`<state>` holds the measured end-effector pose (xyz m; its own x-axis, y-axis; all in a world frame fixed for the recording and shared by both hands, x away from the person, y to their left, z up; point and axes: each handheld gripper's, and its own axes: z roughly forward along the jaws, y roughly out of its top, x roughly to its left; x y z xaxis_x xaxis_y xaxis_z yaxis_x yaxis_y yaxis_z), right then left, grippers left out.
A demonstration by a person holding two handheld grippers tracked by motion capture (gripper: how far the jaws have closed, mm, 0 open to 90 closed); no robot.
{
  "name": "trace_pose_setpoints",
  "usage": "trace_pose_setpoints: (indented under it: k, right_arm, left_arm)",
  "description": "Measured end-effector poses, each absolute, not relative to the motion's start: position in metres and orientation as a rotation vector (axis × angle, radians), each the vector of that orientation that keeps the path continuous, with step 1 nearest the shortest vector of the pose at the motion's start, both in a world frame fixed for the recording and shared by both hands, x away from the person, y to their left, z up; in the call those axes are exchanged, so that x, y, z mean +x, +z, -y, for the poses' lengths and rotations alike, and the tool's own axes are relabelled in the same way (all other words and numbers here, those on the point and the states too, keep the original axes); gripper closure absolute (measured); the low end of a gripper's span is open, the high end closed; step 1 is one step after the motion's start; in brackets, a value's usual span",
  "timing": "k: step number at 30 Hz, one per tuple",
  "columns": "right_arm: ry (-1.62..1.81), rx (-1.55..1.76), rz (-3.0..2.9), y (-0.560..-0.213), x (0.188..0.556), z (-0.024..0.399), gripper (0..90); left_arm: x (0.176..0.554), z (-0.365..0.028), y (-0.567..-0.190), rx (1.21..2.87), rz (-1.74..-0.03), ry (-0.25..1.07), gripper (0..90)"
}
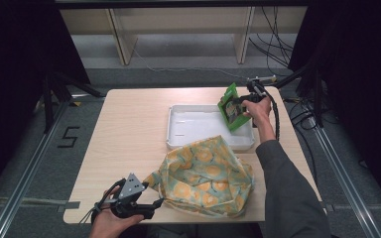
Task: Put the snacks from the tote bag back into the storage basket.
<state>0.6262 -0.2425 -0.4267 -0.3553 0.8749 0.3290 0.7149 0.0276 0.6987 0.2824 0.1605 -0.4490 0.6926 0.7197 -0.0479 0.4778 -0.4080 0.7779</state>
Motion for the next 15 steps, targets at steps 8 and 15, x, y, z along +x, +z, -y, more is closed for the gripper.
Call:
trace_pose_setpoints:
  k: [8, 15]
  right_arm:
    - [1.215, 1.648, -2.094, -0.4303, 0.6281, 0.2467, 74.4]
    - [1.173, 1.731, -2.119, -0.4302, 0.6250, 0.2451, 73.1]
  left_arm:
    - [0.2837, -0.1612, -0.4495, 2.105, -0.899, 0.381, 28.7]
    - [0.2834, -0.1611, -0.4489, 2.103, -0.882, 0.380, 28.7]
